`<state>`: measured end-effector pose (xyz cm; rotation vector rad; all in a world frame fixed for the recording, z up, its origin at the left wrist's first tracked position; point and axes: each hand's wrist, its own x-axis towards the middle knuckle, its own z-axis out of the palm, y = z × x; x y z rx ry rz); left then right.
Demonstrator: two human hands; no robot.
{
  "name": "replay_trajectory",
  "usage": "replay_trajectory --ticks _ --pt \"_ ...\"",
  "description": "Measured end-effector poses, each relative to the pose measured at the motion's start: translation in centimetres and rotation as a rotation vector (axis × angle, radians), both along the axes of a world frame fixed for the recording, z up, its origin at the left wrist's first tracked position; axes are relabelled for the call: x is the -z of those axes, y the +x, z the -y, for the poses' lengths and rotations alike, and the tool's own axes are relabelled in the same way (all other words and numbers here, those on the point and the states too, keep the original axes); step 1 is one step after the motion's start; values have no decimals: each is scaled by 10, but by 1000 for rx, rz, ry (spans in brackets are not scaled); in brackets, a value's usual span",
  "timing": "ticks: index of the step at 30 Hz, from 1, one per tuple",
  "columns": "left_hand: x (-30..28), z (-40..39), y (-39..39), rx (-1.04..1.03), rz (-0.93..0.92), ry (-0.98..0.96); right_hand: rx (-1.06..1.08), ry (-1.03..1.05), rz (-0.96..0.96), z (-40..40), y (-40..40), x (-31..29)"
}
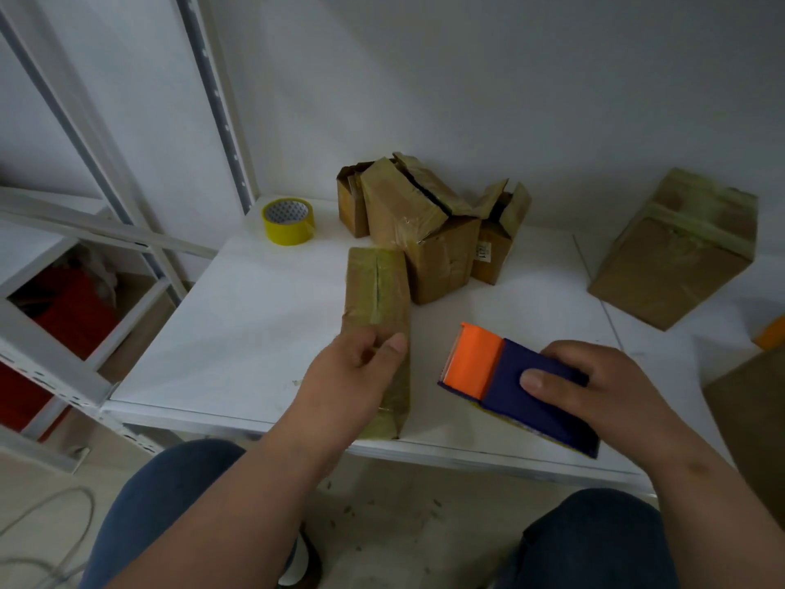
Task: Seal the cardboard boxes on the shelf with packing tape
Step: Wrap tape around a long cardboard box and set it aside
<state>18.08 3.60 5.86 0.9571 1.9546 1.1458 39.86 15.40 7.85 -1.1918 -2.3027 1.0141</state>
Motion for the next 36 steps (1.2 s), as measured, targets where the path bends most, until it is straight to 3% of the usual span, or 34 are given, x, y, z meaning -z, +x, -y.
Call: replay_trajectory --ticks 3,6,10,15,24,36 --pt "-8 4 6 25 443 18 -24 7 -78 16 3 4" --pt "-9 10 6 166 705 12 -39 -46 -153 28 5 7" --pt "-7 16 11 273 849 15 -32 -145 -231 38 7 11" --pt "-7 21 16 215 916 21 -20 -208 -254 46 5 13" --pt "-9 23 8 118 943 -60 -26 -189 -180 47 -1 10" --pt "-14 21 3 -2 286 18 -135 -140 -54 43 -13 -3"
